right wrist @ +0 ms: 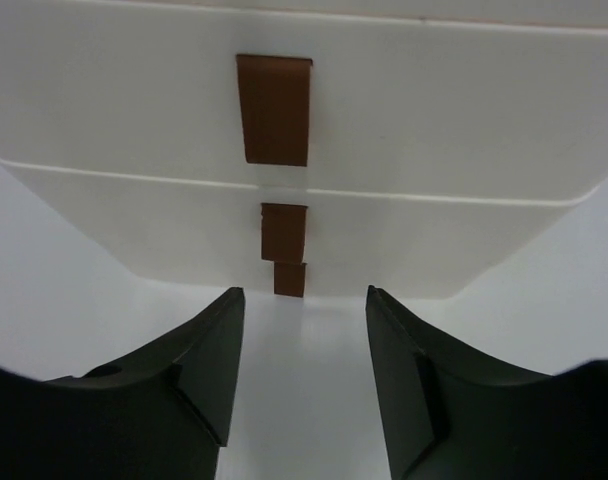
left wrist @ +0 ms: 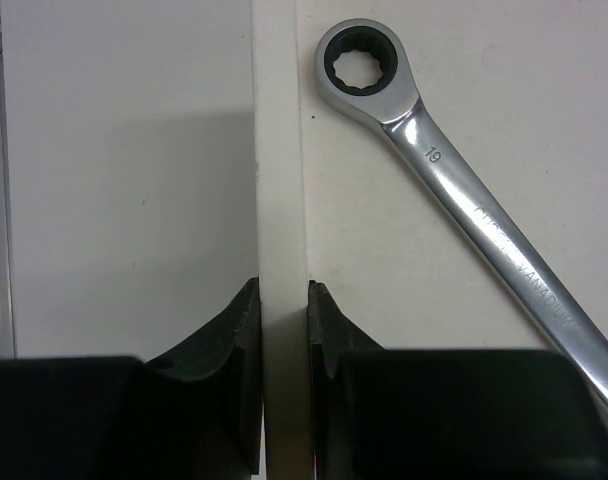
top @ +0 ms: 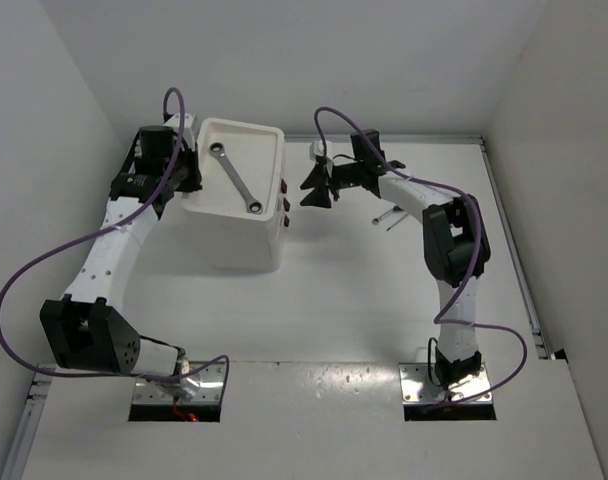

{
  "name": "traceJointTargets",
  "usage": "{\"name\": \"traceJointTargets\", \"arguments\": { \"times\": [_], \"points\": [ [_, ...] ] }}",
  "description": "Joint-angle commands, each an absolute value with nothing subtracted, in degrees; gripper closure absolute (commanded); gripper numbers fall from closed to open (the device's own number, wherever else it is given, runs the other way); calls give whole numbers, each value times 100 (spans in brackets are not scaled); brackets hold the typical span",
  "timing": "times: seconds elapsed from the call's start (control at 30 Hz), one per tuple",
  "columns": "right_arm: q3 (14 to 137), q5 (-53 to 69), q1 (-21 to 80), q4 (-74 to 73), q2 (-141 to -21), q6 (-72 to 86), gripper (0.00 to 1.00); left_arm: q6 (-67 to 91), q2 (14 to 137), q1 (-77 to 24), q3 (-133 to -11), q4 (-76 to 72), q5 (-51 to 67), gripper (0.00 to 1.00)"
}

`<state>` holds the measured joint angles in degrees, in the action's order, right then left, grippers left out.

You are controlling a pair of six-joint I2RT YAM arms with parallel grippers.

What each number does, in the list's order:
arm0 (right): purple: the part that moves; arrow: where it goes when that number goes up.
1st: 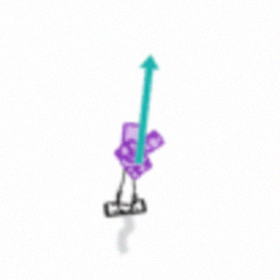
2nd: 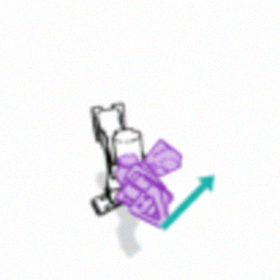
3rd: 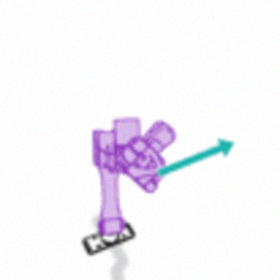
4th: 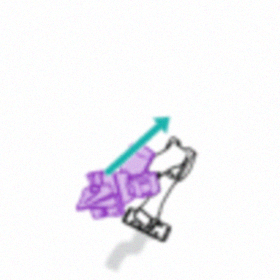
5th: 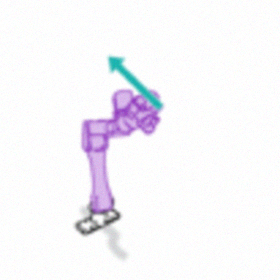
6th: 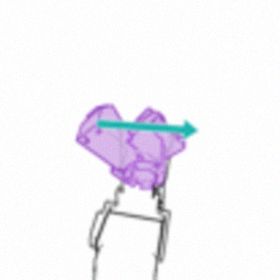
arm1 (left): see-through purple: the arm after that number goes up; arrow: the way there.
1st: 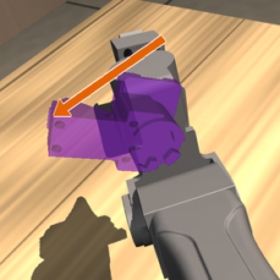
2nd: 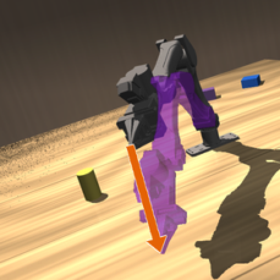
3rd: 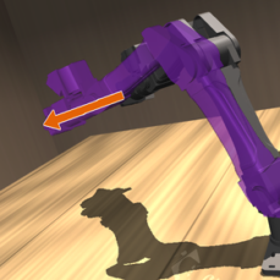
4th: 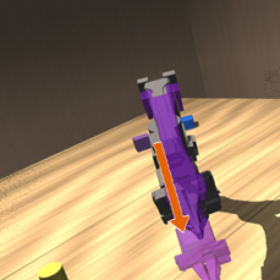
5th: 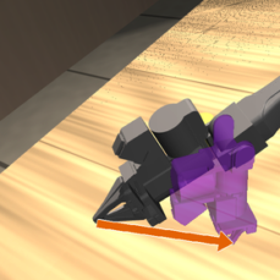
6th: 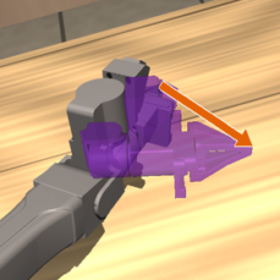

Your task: Sort the tools into containers

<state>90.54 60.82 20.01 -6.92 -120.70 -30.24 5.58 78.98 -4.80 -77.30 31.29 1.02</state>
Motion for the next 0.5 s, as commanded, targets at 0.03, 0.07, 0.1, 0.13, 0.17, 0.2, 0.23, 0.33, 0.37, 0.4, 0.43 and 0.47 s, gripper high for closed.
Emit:
{"name": "traceJointTargets", "arguments": {
  "times": [0.03,0.07,0.1,0.13,0.17,0.2,0.23,0.33,0.37,0.4,0.43,0.47],
  "points": [
    [9316,6179,2083,-334,-12384,-3209,50,527,8130,-624,-7761,3595,782,100],
    [9316,6179,2083,-334,-12436,-3121,52,527,8130,-624,-7761,3595,704,100],
    [9212,6179,2083,-143,-12437,-2868,53,580,8130,-624,-7761,3595,642,100],
    [9037,6179,2083,-19,-12384,-2717,53,632,8130,-624,-7761,3595,642,100],
    [8983,6231,2135,61,-12384,-2603,53,633,8130,-624,-7761,3595,642,100],
    [8982,6231,2136,62,-12384,-2541,53,633,8130,-624,-7761,3595,642,100],
    [8922,6292,2205,62,-12384,-2479,53,633,8130,-624,-7761,3595,642,100],
    [8921,6241,2259,360,-12384,-2128,52,686,8130,-624,-7761,3595,642,100],
    [9017,6240,2320,413,-12384,-2040,50,686,8130,-624,-7761,3595,642,100],
    [9122,6240,2320,413,-12453,-1926,48,686,8130,-624,-7761,3595,642,100],
    [9123,6240,2320,413,-12454,-1925,42,686,8078,-624,-7761,3595,642,100],
    [9193,6179,2373,413,-12454,-1925,40,686,8077,-624,-7709,3595,642,100]
  ]
}}
